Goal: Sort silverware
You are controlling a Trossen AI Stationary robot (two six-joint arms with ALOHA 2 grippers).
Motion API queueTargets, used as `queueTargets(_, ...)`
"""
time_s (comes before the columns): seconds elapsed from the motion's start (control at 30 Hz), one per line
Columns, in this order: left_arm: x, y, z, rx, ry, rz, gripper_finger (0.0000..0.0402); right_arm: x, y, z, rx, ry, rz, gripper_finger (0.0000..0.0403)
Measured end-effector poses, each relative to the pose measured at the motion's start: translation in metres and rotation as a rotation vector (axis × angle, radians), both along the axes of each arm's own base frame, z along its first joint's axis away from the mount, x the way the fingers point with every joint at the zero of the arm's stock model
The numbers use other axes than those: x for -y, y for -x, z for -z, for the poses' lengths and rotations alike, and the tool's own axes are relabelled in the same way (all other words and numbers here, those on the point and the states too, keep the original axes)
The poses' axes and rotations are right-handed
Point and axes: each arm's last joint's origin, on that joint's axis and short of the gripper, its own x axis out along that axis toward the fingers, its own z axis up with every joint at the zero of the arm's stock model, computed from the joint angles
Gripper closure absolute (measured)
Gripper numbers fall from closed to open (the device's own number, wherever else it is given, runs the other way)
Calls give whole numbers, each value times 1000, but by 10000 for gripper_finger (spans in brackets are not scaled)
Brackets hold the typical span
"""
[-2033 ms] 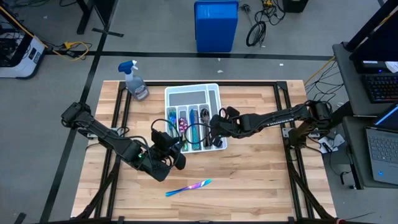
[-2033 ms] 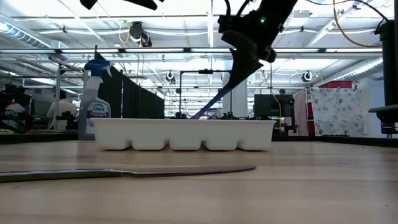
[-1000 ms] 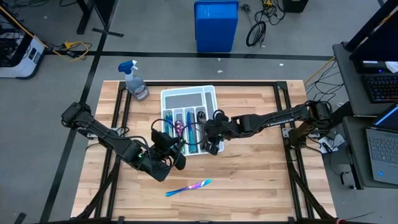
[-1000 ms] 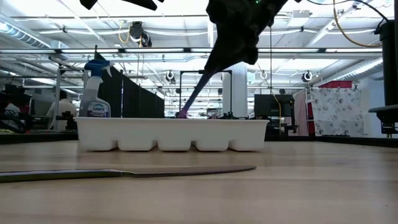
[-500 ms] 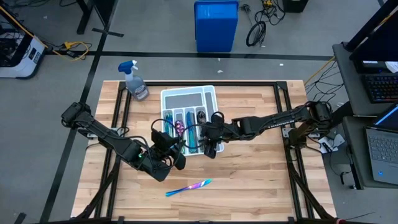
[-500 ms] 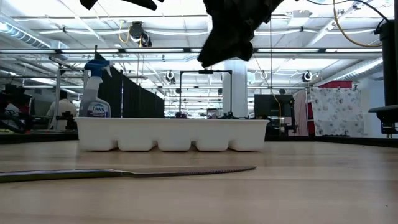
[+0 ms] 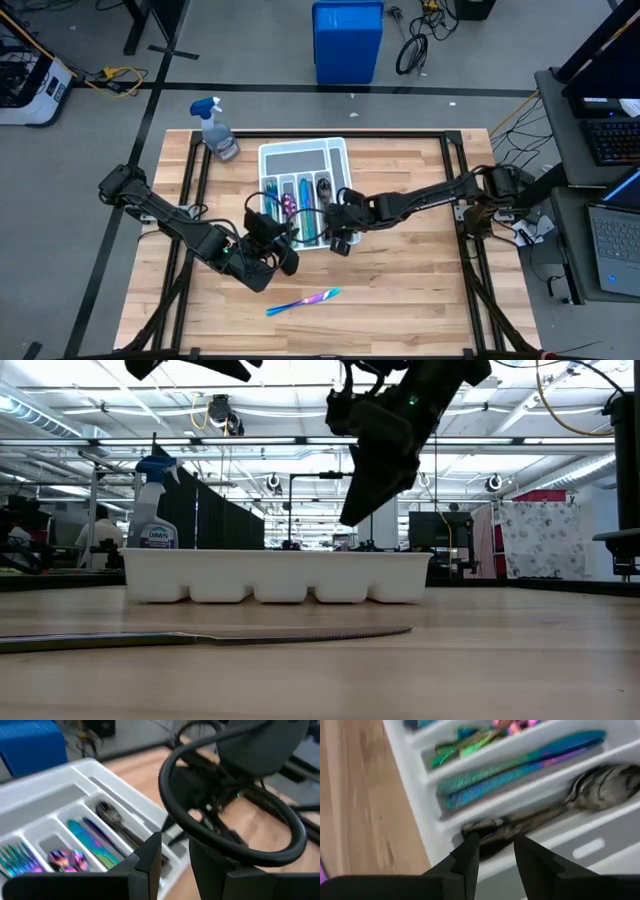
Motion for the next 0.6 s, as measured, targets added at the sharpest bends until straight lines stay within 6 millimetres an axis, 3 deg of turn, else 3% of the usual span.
queueTargets(0.13, 1, 1, 7, -43, 74, 46, 317, -5, 3, 1, -31, 37, -31, 296)
queueTargets(0.23, -2, 7, 17, -78, 103, -3, 317, 0, 11, 5, -115, 143, 42, 296)
queueTargets(0.37, -6, 13, 26, -95, 146, -85, 317, 28, 16, 1, -129, 216, 224, 295)
queueTargets(0.6, -8, 15, 28, -87, 135, -113, 317, 82, 17, -4, -107, 145, 323, 280)
